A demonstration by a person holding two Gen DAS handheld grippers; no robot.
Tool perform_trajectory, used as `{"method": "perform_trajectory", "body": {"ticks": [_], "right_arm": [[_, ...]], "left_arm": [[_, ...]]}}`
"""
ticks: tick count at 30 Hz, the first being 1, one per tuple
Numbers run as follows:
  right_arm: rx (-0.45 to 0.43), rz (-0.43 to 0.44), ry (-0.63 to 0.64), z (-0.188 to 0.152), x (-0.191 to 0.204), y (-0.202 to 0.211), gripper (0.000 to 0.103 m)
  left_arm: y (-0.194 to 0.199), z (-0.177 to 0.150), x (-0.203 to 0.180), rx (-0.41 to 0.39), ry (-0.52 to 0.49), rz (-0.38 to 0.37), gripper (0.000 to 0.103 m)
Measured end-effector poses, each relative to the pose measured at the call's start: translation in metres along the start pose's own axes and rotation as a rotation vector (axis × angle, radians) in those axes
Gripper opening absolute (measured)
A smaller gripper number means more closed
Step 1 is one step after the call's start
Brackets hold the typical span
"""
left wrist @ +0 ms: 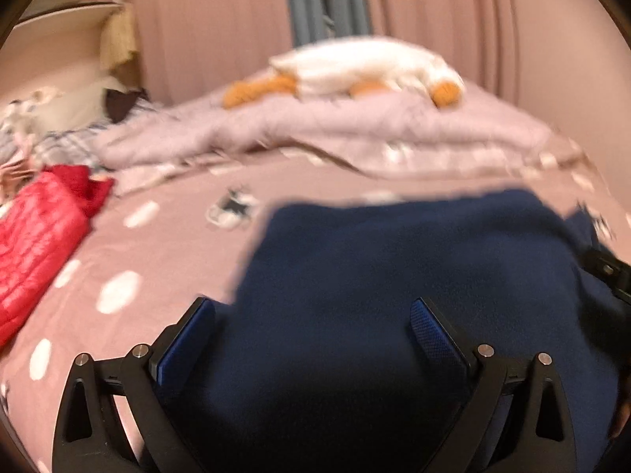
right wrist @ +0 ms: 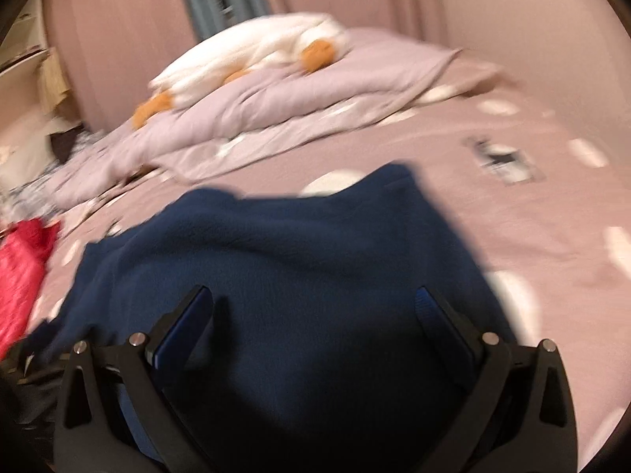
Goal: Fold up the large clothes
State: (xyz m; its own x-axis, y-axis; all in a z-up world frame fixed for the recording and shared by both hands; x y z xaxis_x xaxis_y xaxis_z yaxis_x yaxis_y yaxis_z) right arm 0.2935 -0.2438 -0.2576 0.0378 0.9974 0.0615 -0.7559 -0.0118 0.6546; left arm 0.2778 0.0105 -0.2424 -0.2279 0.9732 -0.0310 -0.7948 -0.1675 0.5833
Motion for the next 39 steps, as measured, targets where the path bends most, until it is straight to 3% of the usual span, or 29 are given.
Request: {"method": "perform_trajectory", "body": {"ticks": [3, 6, 9, 13, 22, 31, 36, 39], "right_arm": [[-0.064, -0.133, -0.023, 0.009, -0.029, 0.019, 0.103], [-0.034, -0.137, -0.099, 0.005, -0.054, 0.02, 0.103], [0.036, -0.189, -0.177, -0.007, -0.075, 0.011, 0.103], [0.137, -0.183, -0.209, -0.02, -0.079, -0.012, 0.103], [0.172, -0.145, -0.248, -0.027, -0.078, -0.022, 0.103], [0.162, -0.165, -0.227, -0.025, -0.079, -0.019, 0.103], [0.144, -0.186, -0.205, -0.021, -0.078, -0.015, 0.103], [0.058, -0.184, -0.159, -0.012, -0.071, -0.001, 0.103]], "left_arm": [[0.003, 0.009, 0.029, -0.026, 0.096, 0.016, 0.099], [-0.018, 0.0, 0.047, 0.101, 0.23, -0.042, 0.099], [-0.051, -0.018, 0.062, 0.267, 0.37, -0.009, 0.099], [-0.064, -0.023, 0.07, 0.337, 0.489, -0.061, 0.099], [-0.058, -0.021, 0.063, 0.295, 0.419, -0.003, 0.099], [-0.055, -0.021, 0.066, 0.286, 0.422, -0.005, 0.099], [-0.031, -0.01, 0.055, 0.151, 0.315, 0.045, 0.099], [-0.006, -0.002, 0.031, 0.016, 0.172, -0.016, 0.099]]}}
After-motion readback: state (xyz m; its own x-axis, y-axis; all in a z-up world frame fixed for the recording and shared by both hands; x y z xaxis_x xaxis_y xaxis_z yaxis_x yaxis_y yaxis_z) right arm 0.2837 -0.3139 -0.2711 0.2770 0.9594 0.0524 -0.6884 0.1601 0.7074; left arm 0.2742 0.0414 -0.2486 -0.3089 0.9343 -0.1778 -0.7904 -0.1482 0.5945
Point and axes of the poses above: each gripper's, at about its wrist camera, not at the fingertips, and y roughly against the way its jaws point, x to its left, z to its top, the point moved 6 cm from there along -y, roughly the way its jaws point, and after that the axes turned 8 degrees about y, right-handed, at the moved point
